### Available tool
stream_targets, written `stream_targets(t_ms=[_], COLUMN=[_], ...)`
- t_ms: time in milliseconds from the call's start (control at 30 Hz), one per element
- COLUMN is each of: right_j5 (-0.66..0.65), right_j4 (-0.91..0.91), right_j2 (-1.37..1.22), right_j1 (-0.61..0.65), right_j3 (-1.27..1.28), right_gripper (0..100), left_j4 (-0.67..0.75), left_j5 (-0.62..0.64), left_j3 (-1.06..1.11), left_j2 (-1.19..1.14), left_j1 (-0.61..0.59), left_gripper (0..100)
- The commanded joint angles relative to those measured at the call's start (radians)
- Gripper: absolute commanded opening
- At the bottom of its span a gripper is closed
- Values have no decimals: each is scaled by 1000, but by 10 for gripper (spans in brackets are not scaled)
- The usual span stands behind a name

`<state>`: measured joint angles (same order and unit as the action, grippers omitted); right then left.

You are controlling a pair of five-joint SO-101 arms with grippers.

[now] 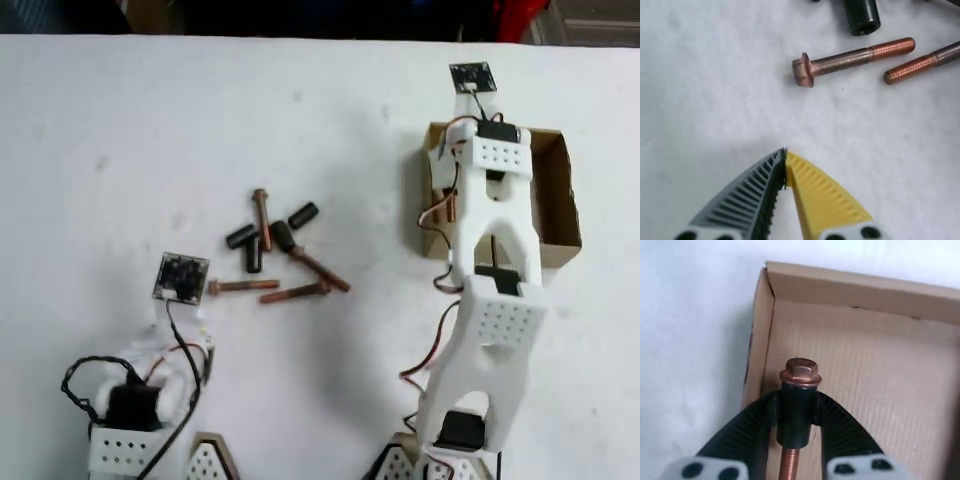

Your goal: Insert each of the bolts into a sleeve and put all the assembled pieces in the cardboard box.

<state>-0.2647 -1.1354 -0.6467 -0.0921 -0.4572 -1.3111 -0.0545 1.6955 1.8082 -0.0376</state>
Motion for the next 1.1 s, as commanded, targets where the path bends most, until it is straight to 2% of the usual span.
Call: stream_targets(t_ms=[0, 167, 400, 567, 867, 1067], right_j5=[-11, -11, -11, -11, -5, -5], right_j4=[-5, -1, -5, -7, -133, -249], right_j2=[-5, -19, -21, 1, 239, 395], right_j1=[-8, -8, -8, -8, -16, 27], right_j3=[-97, -103, -97, -103, -97, -95], right_gripper=[15, 16, 126, 127, 127, 127], left_j4=[26, 26, 26, 26, 26, 26], left_j5=[-11, -11, -11, -11, -11, -11], left_j3=[-3, -3, -3, -3, -3, -3], left_j2=[8, 8, 8, 8, 8, 8], left_j1=[-4, -4, -4, -4, -4, -4], left_gripper=[24, 24, 24, 24, 24, 24])
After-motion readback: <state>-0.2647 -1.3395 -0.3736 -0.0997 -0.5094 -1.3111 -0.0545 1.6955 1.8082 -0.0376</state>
